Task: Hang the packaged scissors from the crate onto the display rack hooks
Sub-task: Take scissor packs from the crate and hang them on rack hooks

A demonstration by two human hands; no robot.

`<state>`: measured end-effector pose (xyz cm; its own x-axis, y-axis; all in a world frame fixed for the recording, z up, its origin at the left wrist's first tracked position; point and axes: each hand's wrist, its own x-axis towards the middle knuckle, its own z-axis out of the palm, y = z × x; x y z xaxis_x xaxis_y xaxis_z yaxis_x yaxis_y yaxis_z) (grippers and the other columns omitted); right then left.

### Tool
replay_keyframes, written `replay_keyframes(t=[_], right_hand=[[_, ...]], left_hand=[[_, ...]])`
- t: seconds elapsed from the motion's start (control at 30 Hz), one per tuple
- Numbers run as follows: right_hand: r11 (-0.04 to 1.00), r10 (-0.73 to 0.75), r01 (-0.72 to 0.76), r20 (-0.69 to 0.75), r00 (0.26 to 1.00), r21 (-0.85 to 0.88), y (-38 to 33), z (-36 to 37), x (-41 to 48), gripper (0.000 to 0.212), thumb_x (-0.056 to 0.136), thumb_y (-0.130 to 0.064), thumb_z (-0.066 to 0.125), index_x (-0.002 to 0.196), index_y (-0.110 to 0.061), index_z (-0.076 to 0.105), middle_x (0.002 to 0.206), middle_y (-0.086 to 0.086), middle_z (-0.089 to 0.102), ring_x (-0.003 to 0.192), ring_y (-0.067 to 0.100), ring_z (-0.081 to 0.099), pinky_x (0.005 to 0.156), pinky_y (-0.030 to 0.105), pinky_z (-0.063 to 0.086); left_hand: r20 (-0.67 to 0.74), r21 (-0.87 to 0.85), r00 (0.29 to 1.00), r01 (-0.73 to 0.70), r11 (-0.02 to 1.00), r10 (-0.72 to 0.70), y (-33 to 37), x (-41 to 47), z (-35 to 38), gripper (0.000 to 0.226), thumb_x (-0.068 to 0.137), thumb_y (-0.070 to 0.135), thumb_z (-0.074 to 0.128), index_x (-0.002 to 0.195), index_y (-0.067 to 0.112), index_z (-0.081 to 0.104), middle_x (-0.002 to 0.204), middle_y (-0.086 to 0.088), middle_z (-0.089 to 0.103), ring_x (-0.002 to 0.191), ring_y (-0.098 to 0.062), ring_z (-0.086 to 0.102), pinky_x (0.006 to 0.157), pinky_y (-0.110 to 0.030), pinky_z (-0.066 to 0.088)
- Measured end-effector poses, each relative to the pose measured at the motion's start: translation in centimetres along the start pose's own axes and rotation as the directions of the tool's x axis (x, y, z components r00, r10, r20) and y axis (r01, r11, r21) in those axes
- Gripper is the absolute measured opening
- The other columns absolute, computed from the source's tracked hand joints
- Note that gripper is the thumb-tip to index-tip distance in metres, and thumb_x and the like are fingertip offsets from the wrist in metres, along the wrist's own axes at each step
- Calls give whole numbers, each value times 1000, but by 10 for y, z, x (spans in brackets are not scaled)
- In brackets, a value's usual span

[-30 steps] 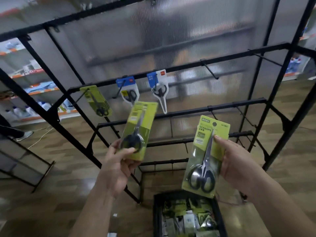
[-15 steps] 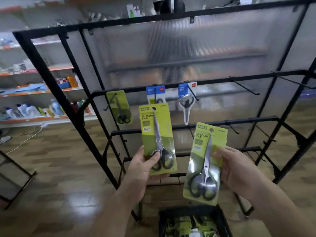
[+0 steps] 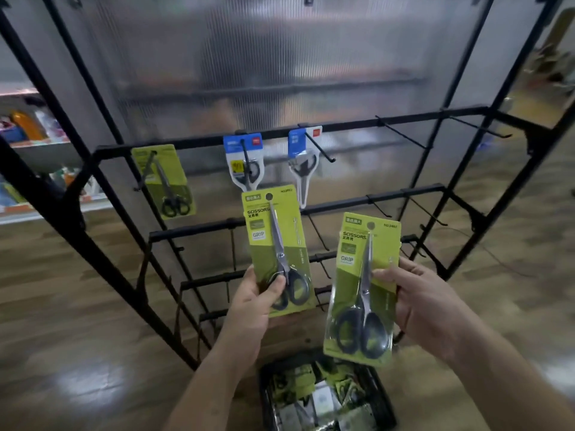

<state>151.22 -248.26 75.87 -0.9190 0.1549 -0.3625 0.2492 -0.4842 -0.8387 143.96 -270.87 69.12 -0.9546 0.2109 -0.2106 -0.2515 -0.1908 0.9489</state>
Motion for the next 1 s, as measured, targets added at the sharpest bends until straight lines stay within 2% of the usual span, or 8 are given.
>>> replay_keyframes(t=[0.2,0.3,0.47,0.57,0.63,0.73,0.83,1.0], right_hand=[[998,29,-30,20,999,47,-6,-15,25,25,99,1,53,120,1,65,109,24,75,86,31,76,68,40,65],[996,74,-78,89,993,40,-12,-11,41,23,98,-1,55,116,-1,70,108,23,75,81,31,76,65,42,65],[995,95,-93,247,964,-18,-26,7,71,22,99,-8,58,116,-5,71,103,20,76,73,30,73,60,41,60],[995,99,-94,315,944,-31,-27,11,85,22,98,-9,59,117,-4,69,100,18,77,73,28,73,58,38,58],[992,129,-125,342,931,-33,-23,11,90,23,98,-10,59,118,-4,69,103,20,76,82,33,74,68,46,60],[982,189,-183,357,915,-51,-14,6,91,23,100,-10,57,118,-8,71,111,20,75,102,40,72,93,64,53],[974,225,-208,361,905,-85,-12,4,87,23,100,-9,56,118,-10,72,111,18,76,103,39,73,96,65,52],[979,204,-183,347,915,-94,-16,6,92,25,98,-11,59,120,-10,71,110,20,76,97,39,74,92,62,55]], left_hand=[[-57,10,998,3,1000,-3,4,5,11,27,84,24,70,109,32,72,115,-4,77,114,-36,69,103,-65,48],[-104,-3,995,-14,1000,14,20,-1,9,40,83,20,68,123,17,68,115,-14,76,110,-38,70,100,-59,53],[-298,13,949,-99,995,99,45,-17,1,43,88,24,74,125,5,66,115,-23,73,111,-43,69,102,-64,50],[-411,33,903,-127,991,129,52,-22,4,30,89,30,70,108,7,76,110,-20,76,102,-38,73,96,-55,56],[-464,54,877,-117,992,129,50,-20,6,25,85,29,66,94,10,80,101,-18,78,86,-30,75,82,-46,62],[-470,122,869,-109,986,154,40,-20,5,25,86,20,67,107,9,74,101,-19,77,86,-28,74,76,-37,64],[-472,186,863,-99,977,178,38,-24,4,29,93,-6,61,118,10,64,97,-14,77,87,-25,74,74,-31,63],[-521,173,832,-118,978,192,44,-15,-9,20,99,4,61,118,9,63,106,-18,75,93,-34,72,83,-54,59]])
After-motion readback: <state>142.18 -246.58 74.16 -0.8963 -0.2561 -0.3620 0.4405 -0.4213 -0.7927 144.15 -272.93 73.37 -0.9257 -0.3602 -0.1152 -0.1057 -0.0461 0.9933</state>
